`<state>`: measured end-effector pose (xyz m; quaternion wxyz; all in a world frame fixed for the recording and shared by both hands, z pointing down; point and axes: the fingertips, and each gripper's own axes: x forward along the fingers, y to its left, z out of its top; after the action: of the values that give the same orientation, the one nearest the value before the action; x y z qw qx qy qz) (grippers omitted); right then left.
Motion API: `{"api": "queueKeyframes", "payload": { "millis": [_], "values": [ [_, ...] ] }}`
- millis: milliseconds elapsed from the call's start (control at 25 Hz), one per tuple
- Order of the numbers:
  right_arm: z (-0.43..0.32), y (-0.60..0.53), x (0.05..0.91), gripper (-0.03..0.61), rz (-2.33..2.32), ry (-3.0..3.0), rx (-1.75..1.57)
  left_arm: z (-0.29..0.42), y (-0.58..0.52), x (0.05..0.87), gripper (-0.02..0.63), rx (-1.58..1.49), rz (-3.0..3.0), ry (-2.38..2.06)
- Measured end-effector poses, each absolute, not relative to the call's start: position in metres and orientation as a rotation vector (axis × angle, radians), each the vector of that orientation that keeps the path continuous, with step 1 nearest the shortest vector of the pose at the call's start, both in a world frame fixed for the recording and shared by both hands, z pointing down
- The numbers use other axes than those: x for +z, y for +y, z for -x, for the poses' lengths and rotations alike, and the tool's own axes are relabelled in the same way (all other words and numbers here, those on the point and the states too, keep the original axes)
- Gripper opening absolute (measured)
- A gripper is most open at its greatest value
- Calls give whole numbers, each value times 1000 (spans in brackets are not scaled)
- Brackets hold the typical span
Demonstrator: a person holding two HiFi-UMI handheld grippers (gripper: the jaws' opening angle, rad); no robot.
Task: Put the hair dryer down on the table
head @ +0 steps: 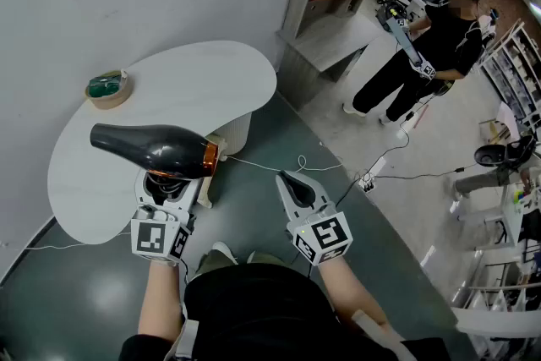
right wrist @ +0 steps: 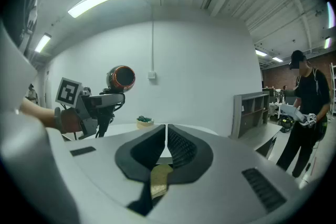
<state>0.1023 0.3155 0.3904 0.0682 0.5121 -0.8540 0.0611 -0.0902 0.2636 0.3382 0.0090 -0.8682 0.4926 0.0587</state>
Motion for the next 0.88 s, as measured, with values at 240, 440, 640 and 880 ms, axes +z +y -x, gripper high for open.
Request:
{"api": "queueKeyframes", "payload": {
  "millis": [240, 440, 640, 880],
  "values": [
    [-79, 316, 392, 26, -1522, -2586, 212, 109, 271, 337, 408, 202, 2724, 1544],
    [-53, 302, 394, 26, -1516, -2611, 250, 140, 265, 343, 408, 194, 2719, 1572],
    [-28, 287, 398, 26, -1499, -2584, 237, 168, 253, 350, 408, 188, 2706, 1589],
    [-12, 273, 409, 26, -1524, -2509, 256, 199, 241, 358, 408, 236, 2741, 1608]
  ]
}}
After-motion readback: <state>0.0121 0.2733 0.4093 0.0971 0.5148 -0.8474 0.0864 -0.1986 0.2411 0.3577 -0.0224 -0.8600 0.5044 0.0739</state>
